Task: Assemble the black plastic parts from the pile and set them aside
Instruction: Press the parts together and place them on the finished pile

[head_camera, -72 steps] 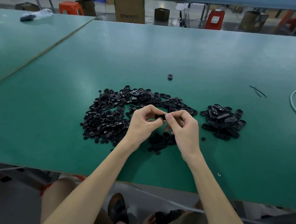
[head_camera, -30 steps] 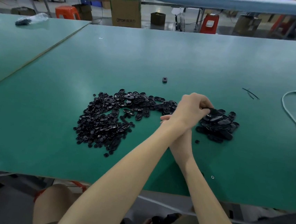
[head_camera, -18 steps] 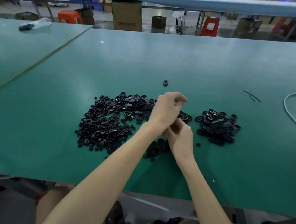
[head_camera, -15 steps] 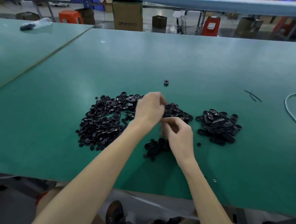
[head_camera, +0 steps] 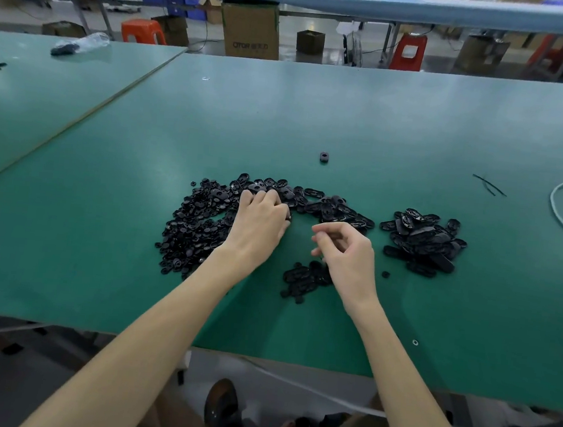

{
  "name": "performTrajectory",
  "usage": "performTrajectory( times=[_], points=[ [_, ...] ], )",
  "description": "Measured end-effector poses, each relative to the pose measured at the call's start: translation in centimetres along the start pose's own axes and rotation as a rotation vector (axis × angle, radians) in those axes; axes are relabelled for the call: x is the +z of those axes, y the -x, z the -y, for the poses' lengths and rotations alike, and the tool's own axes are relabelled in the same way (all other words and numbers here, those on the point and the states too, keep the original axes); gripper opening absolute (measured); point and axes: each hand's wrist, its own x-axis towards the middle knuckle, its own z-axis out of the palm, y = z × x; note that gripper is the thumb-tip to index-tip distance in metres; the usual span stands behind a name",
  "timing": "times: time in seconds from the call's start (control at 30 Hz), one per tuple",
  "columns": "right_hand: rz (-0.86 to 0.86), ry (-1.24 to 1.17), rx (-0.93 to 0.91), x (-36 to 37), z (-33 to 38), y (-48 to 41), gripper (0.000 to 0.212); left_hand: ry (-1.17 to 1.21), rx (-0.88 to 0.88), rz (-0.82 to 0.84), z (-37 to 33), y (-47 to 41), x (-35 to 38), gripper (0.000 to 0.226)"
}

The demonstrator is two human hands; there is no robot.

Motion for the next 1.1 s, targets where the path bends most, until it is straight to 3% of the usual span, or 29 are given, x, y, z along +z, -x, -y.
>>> performTrajectory(
  times=[0.1, 0.23, 0.3, 0.53, 0.7, 0.83, 1.0, 1.1],
  points=[
    [-0.009, -0.015, -0.002, 0.0, -0.1, 0.1, 0.013, 0.096, -0.043, -0.084, -0.1, 0.2, -0.3, 0.025],
    [-0.015, -0.049, -0.022, -0.1, -0.3, 0.0, 0.014, 0.765, -0.206, 0.021, -0.4, 0.1, -1.9, 0.017],
    [-0.008, -0.057, -0.027, -0.1, -0.3, -0.1, 0.019, 0.907, -0.207, 0.086, -0.3, 0.3, -2.5, 0.015],
    [-0.013, -0.113, -0.039, 0.0, -0.5, -0.2, 0.010, 0.893, -0.149, 0.135, 0.6, 1.1, -3.2, 0.011],
    [-0.023, -0.113, -0.029, 0.0, -0.6, -0.2, 0.006, 0.450, -0.206, 0.148, 4.5, 1.2, -4.4, 0.009],
    [-0.020, -0.108, -0.029, 0.1, -0.7, -0.3, 0.006, 0.387, -0.146, 0.298, 5.5, 1.7, -4.6, 0.006],
    [-0.014, -0.111, -0.028, 0.1, -0.9, -0.3, 0.007, 0.311, -0.043, 0.085, 4.3, 2.2, -3.6, 0.009],
    [-0.008, -0.098, -0.028, 0.1, -1.0, -0.3, 0.007, 0.285, 0.013, 0.163, 3.6, 2.1, -3.3, 0.012]
  ],
)
